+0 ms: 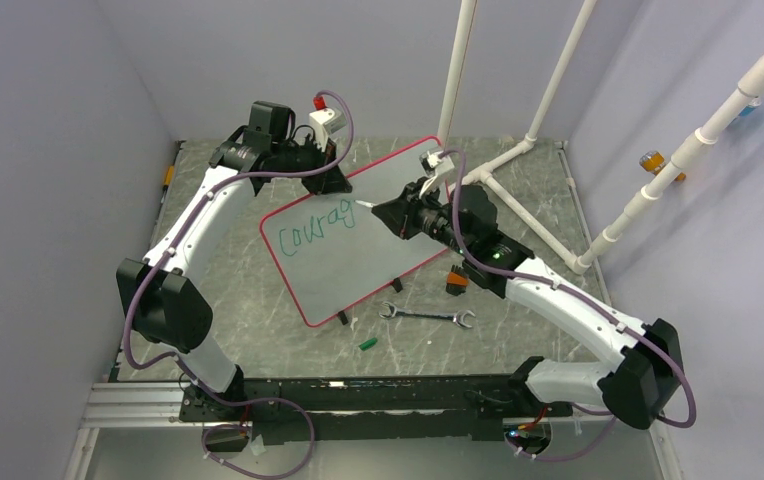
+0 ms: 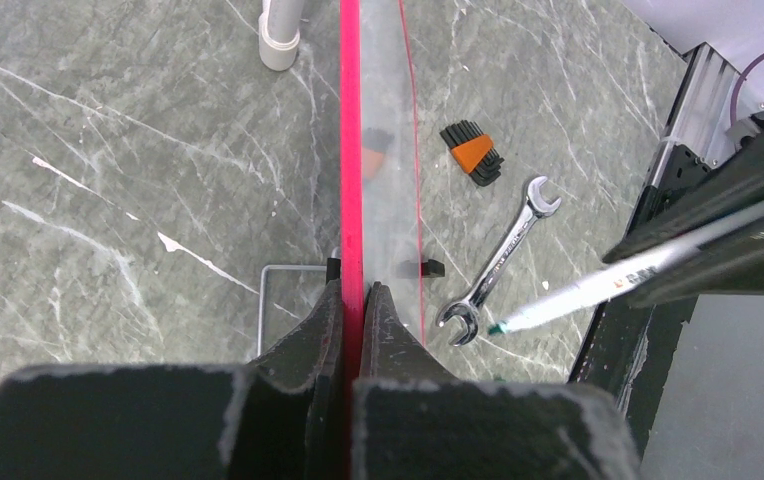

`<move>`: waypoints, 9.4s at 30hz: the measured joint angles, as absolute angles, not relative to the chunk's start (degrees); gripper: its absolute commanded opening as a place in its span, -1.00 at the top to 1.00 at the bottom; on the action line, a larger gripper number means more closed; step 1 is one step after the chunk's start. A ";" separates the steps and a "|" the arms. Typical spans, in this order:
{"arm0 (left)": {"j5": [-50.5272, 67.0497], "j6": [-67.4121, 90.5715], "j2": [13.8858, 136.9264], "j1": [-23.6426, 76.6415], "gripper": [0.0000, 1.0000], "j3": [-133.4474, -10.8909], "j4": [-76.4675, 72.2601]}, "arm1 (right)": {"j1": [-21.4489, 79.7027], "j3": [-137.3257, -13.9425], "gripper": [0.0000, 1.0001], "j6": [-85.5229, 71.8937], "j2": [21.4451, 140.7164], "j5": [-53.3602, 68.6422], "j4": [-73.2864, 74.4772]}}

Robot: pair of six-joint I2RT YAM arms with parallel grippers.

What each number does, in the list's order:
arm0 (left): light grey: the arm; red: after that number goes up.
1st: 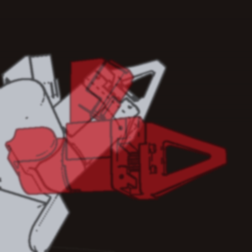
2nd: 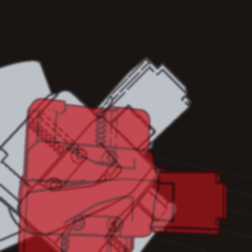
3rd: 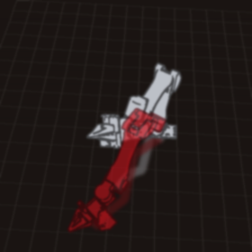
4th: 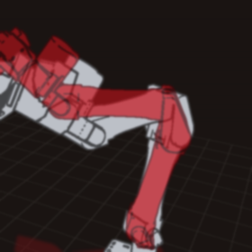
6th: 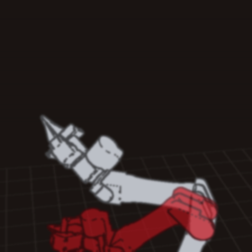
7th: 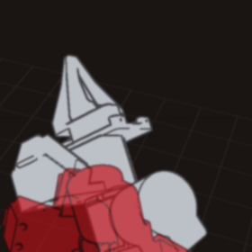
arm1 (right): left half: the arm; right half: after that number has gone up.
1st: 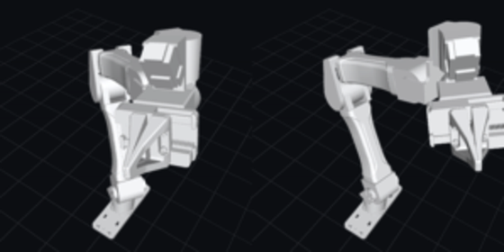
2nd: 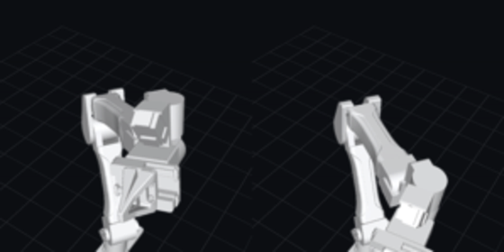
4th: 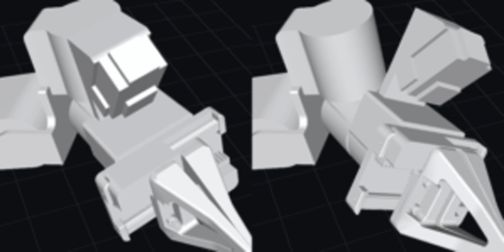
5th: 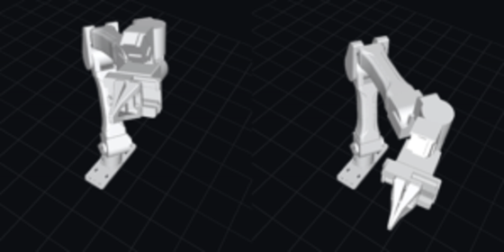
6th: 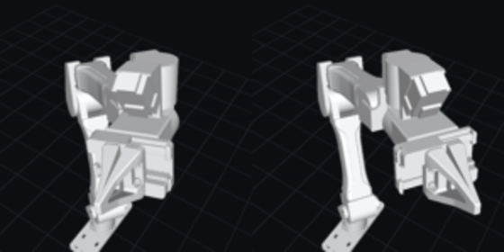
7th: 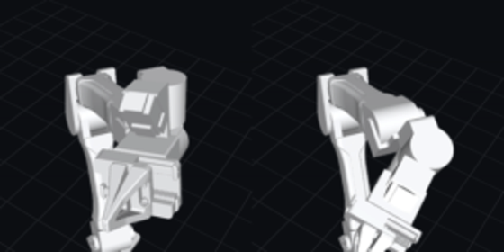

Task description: Write a sentence on the whiteboard

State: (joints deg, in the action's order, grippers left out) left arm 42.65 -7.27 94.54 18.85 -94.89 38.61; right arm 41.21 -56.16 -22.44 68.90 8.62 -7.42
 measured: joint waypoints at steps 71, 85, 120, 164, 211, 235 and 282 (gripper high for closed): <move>42.11 -7.25 94.52 18.52 1.00 -94.89 38.81 | 38.02 -54.50 1.00 -24.03 76.95 12.29 -11.62; 42.17 -6.98 94.52 18.61 1.00 -94.89 38.81 | 38.24 -52.42 1.00 -23.11 74.63 8.45 -9.28; 39.62 -5.32 93.47 20.32 1.00 -94.54 39.09 | 38.15 -48.97 1.00 -21.50 59.88 9.61 -6.72; 36.69 -4.73 91.31 20.40 1.00 -91.11 36.27 | 28.53 -50.59 1.00 -20.62 72.51 19.35 -17.32; 36.14 -3.60 90.89 20.34 1.00 -90.15 35.11 | 25.30 -56.51 1.00 -23.66 76.97 22.92 -18.61; 34.76 -2.70 90.59 20.12 1.00 -89.47 34.74 | 25.30 -51.92 1.00 -24.12 78.72 24.05 -20.56; 34.79 -2.74 88.84 20.73 1.00 -88.44 34.92 | 25.30 -53.89 1.00 -20.97 74.17 18.11 -15.46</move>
State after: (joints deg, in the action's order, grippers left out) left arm 34.79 -2.74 88.84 20.73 -88.44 34.92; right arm 25.30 -53.89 -20.97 74.17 18.11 -15.46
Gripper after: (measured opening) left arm 0.049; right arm 0.150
